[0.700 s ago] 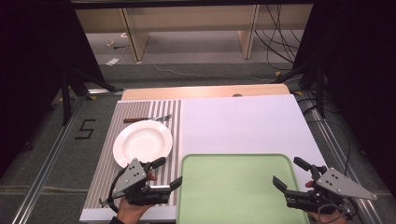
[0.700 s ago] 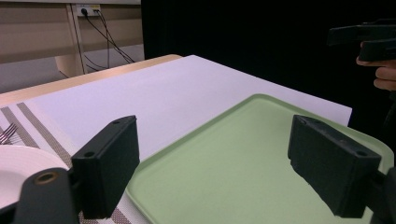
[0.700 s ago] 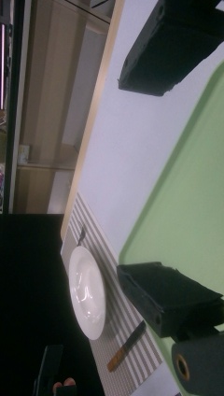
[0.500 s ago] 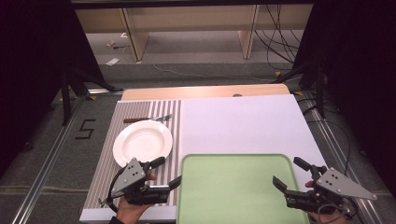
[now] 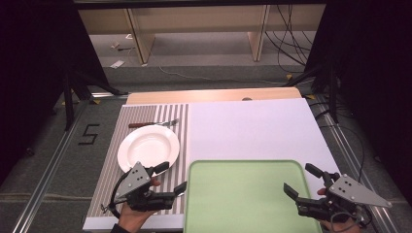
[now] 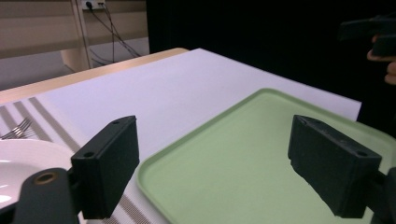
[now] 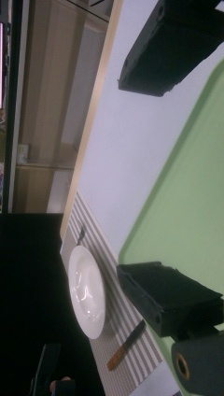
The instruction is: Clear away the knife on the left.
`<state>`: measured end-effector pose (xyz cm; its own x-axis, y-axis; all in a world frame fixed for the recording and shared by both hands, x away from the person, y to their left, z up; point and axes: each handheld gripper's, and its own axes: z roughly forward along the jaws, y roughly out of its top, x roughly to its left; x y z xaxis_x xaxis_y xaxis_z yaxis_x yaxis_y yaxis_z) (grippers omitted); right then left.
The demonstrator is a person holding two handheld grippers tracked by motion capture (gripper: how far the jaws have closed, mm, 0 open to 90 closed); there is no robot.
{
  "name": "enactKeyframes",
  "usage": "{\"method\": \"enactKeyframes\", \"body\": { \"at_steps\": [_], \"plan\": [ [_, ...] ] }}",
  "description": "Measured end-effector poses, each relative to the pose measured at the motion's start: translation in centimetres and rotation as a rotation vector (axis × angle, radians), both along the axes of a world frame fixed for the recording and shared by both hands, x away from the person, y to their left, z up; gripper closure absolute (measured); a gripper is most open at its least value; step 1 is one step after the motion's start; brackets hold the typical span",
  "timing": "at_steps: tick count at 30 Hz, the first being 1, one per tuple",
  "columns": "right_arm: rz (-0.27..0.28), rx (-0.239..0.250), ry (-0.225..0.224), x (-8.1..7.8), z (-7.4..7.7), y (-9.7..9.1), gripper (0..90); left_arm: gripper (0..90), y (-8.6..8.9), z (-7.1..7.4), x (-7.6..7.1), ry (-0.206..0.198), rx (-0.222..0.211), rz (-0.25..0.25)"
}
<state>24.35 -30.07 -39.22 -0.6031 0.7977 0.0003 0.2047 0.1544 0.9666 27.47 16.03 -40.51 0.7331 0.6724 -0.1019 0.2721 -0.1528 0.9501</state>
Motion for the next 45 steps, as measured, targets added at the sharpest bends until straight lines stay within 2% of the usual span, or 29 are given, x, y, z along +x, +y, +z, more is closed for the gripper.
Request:
{"method": "enactKeyframes", "body": {
  "at_steps": [1,2,3,4,10,11,12,13,14,15,16,18,21,24,25,26,30,32,34,35,39,40,41,42,45],
  "plan": [
    [0.000,0.000,0.000,0.0,0.0,0.0,10.9,16.1,0.0,0.0,0.0,0.000,0.000,0.000],
    [0.000,0.000,0.001,0.0,0.0,0.0,11.0,15.9,0.0,0.3,0.2,0.029,0.023,-0.003],
    [0.000,0.000,0.002,0.0,0.0,0.0,10.9,15.7,0.0,0.3,0.2,0.029,0.023,-0.003],
    [-0.001,0.000,0.003,0.0,0.0,0.0,11.0,15.7,0.0,0.6,0.3,0.044,0.049,-0.003],
    [-0.003,0.001,0.004,0.1,0.0,-0.1,11.1,15.7,0.2,1.3,0.7,0.097,0.143,-0.003],
    [-0.003,0.001,0.004,0.1,0.0,-0.1,11.1,15.7,0.2,1.3,0.7,0.097,0.143,-0.003],
    [-0.003,0.001,0.005,0.1,-0.1,-0.1,11.2,15.7,0.3,1.5,0.8,0.113,0.183,-0.020],
    [-0.005,0.003,0.004,0.1,-0.1,-0.1,11.2,15.9,0.4,1.6,0.8,0.122,0.205,-0.030],
    [-0.005,0.003,0.004,0.1,-0.1,-0.1,11.2,16.2,0.4,1.6,0.8,0.122,0.205,-0.030],
    [-0.005,0.005,0.002,0.1,-0.1,-0.1,11.2,16.3,0.4,1.7,0.9,0.137,0.251,-0.053],
    [-0.004,0.005,0.005,0.1,-0.1,-0.1,11.3,16.4,0.5,1.7,0.9,0.145,0.267,-0.061],
    [-0.004,0.007,0.002,0.1,-0.1,-0.1,11.3,16.4,0.5,1.7,1.0,0.141,0.285,-0.068],
    [-0.003,0.006,0.004,0.1,-0.1,-0.1,11.3,16.9,0.9,1.7,1.3,0.163,0.315,-0.080],
    [-0.003,0.007,0.003,0.1,-0.1,-0.1,11.4,17.0,1.6,1.5,1.6,0.187,0.366,-0.080],
    [-0.003,0.007,0.003,0.1,-0.1,-0.1,11.4,17.0,1.6,1.5,1.6,0.187,0.366,-0.080],
    [-0.003,0.007,0.003,0.1,-0.1,-0.1,11.4,17.5,2.3,1.4,1.8,0.209,0.393,-0.073],
    [-0.002,0.007,0.003,0.1,-0.1,-0.1,11.5,18.8,3.8,1.2,2.2,0.269,0.450,-0.038],
    [-0.001,0.006,0.004,0.1,-0.1,-0.1,11.5,18.6,4.4,1.2,2.3,0.276,0.482,-0.002],
    [-0.002,0.007,0.003,0.1,-0.1,-0.1,11.6,18.6,4.7,1.1,2.4,0.285,0.486,0.002],
    [-0.004,0.008,0.005,0.2,0.0,-0.2,11.6,18.6,5.0,0.9,2.5,0.325,0.504,-0.012],
    [-0.001,0.008,0.005,0.1,0.0,-0.1,11.6,18.9,5.2,0.2,2.6,0.381,0.574,-0.037],
    [-0.001,0.008,0.004,0.1,-0.1,-0.1,11.6,19.3,5.2,-0.1,2.6,0.397,0.582,-0.046],
    [-0.001,0.008,0.004,0.1,-0.1,-0.1,11.6,19.3,5.2,-0.1,2.6,0.397,0.582,-0.046],
    [0.000,0.007,0.004,0.1,-0.1,-0.1,11.7,19.6,5.6,-0.7,2.8,0.426,0.583,-0.085],
    [0.000,0.013,0.006,0.1,-0.1,-0.1,11.6,20.6,6.0,-1.2,3.0,0.462,0.589,-0.091]
  ]
}}
